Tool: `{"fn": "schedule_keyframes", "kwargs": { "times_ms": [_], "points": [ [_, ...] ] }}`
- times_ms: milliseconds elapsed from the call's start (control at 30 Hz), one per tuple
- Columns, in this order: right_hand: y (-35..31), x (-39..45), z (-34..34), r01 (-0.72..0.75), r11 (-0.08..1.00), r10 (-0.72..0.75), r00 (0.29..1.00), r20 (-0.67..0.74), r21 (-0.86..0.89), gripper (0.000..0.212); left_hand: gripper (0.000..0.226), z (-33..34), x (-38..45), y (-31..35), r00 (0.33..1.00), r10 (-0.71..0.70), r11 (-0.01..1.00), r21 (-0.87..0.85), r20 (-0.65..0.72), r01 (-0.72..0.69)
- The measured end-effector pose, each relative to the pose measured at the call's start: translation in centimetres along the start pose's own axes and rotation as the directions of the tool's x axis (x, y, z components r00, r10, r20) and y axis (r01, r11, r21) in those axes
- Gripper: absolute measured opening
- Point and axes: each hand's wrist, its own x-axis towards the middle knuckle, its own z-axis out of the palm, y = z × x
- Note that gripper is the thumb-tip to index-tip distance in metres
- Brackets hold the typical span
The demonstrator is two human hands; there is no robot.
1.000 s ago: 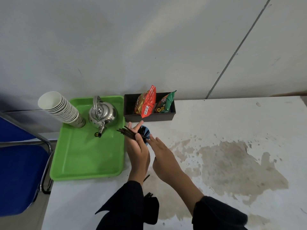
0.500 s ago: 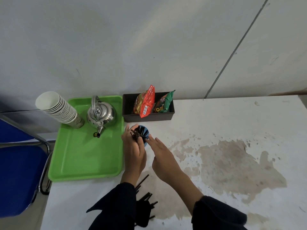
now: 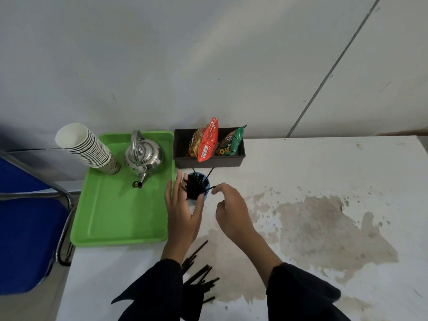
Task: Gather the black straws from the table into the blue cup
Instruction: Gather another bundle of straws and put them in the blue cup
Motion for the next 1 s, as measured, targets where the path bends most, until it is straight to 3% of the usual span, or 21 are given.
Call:
{"fn": "schedule_keyframes", "kwargs": {
  "times_ms": [133, 300, 400, 567, 767, 900, 1000],
  "points": [
    [-0.4, 0.7, -0.2, -0.063, 0.991, 0.073, 0.994, -0.079, 0.114, 0.037, 0.070, -0.4, -0.3, 0.3, 0.998, -0.056, 0.998, -0.014, -0.006, 0.056],
    [-1.6, 1.5, -0.4, -0.085, 0.964, 0.093, 0.995, -0.020, 0.252, 0.054, 0.067, -0.8, -0.7, 1.3, 0.994, -0.099, 0.985, -0.142, -0.036, 0.093],
    [-2.5, 2.3, -0.9, -0.030, 0.961, 0.024, 0.999, 0.024, 0.273, 0.058, 0.061, -1.1, -0.2, 1.7, 0.993, -0.098, 0.985, -0.152, -0.069, 0.086],
    [-2.3, 3.3, -0.6, 0.111, 0.994, -0.113, 0.985, 0.129, 0.023, 0.049, 0.053, -1.4, 1.2, 1.0, 0.999, -0.018, 0.999, -0.044, -0.027, 0.016],
    [-0.6, 3.4, 0.9, 0.220, 0.938, -0.154, 0.957, 0.245, -0.269, 0.049, 0.052, -0.7, 1.9, -0.6, 0.986, -0.072, 0.990, 0.130, 0.149, 0.052],
    [-0.7, 3.0, 1.1, 0.269, 0.896, -0.236, 0.962, 0.136, -0.354, 0.048, 0.051, -1.6, 2.7, -0.2, 0.998, -0.027, 0.993, 0.116, 0.061, 0.020],
    [-0.4, 3.0, 1.2, 0.314, 0.822, -0.225, 0.946, 0.235, -0.475, 0.051, 0.049, -2.2, 4.3, 0.6, 0.997, 0.003, 0.989, 0.145, 0.074, -0.014]
  ]
}}
